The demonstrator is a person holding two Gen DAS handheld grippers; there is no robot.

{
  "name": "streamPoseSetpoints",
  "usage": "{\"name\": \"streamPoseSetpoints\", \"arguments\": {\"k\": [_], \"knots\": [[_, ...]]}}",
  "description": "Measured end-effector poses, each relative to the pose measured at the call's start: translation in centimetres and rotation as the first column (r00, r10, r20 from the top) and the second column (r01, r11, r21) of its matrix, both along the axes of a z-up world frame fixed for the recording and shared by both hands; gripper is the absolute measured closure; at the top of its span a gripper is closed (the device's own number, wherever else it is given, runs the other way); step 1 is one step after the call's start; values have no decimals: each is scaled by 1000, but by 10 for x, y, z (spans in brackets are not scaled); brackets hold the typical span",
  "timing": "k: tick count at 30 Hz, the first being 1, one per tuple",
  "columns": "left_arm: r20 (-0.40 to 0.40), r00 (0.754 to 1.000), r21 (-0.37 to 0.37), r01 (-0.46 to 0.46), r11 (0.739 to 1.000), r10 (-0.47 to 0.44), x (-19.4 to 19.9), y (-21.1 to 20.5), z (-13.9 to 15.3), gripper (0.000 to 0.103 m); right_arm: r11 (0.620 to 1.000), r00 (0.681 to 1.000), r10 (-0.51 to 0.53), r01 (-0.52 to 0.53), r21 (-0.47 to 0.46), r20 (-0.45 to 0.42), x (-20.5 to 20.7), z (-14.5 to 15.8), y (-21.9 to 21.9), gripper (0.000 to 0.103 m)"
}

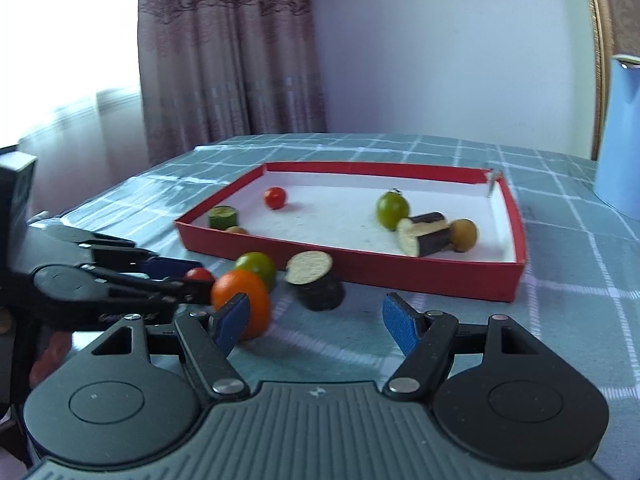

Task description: Organize fruits

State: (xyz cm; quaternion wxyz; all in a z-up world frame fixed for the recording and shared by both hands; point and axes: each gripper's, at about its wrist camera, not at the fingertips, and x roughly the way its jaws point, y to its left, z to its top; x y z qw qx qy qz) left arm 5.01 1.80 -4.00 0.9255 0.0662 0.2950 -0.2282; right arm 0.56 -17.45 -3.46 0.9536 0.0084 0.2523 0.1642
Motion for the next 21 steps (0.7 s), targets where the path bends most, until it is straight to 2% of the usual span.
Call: {"name": "streamPoseSetpoints", "arguments": {"k": [4, 7, 9, 15, 21], "knots": [[-6, 999, -15, -47, 999, 47, 2, 6, 0, 75, 1000, 1000, 14, -14, 5, -12, 0, -1, 6, 30], [-3, 997, -8, -75, 997, 75, 3, 7, 1, 75, 1000, 999, 21, -20, 12, -44, 5, -3, 10, 36], [2, 997, 2, -77, 997, 77, 2, 5, 1, 75, 999, 996, 48, -46, 30, -70, 7, -4, 13, 41], [2, 997, 1, -77, 997, 77, 1, 6, 1, 75, 998, 996, 58, -57, 25, -71, 11, -4, 25, 43], [2, 997, 2, -77, 997, 77, 2, 6, 1, 75, 996, 992, 94, -94, 10, -89, 21, -6, 40, 60]]}}
